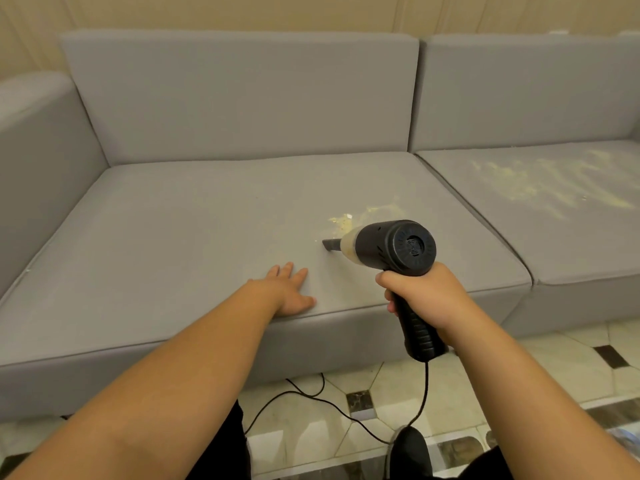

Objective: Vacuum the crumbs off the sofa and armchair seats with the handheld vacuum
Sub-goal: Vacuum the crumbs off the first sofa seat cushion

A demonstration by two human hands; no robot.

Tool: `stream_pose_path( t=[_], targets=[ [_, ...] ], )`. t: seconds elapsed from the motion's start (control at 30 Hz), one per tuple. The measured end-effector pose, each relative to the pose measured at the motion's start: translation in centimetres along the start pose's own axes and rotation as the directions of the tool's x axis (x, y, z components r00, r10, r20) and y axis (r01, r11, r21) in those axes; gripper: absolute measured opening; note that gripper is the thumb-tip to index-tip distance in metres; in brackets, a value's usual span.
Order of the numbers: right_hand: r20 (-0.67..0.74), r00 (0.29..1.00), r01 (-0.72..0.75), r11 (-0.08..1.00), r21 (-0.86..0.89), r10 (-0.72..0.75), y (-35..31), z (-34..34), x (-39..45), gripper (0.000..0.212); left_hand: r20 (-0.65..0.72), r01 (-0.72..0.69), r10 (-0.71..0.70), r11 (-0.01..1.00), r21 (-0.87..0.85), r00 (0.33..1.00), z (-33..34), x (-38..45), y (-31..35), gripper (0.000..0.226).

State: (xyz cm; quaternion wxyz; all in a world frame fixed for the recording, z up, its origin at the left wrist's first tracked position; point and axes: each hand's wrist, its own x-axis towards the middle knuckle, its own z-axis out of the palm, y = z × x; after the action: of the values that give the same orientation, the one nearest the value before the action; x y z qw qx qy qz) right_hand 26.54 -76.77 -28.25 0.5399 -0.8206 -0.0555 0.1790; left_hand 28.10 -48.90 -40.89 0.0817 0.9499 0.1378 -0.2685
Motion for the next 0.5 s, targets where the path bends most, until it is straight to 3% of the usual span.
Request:
stream_pose_path(
  t=[0.5],
  targets=[
    [-0.065,0.998,-0.005,1.000,-0.024,0.004,0.1,1.0,1.2,0.021,-0.037,-0.044,0.045,0.999,0.021,0.998,-0.2,0.1,0.3,0.085]
  ],
)
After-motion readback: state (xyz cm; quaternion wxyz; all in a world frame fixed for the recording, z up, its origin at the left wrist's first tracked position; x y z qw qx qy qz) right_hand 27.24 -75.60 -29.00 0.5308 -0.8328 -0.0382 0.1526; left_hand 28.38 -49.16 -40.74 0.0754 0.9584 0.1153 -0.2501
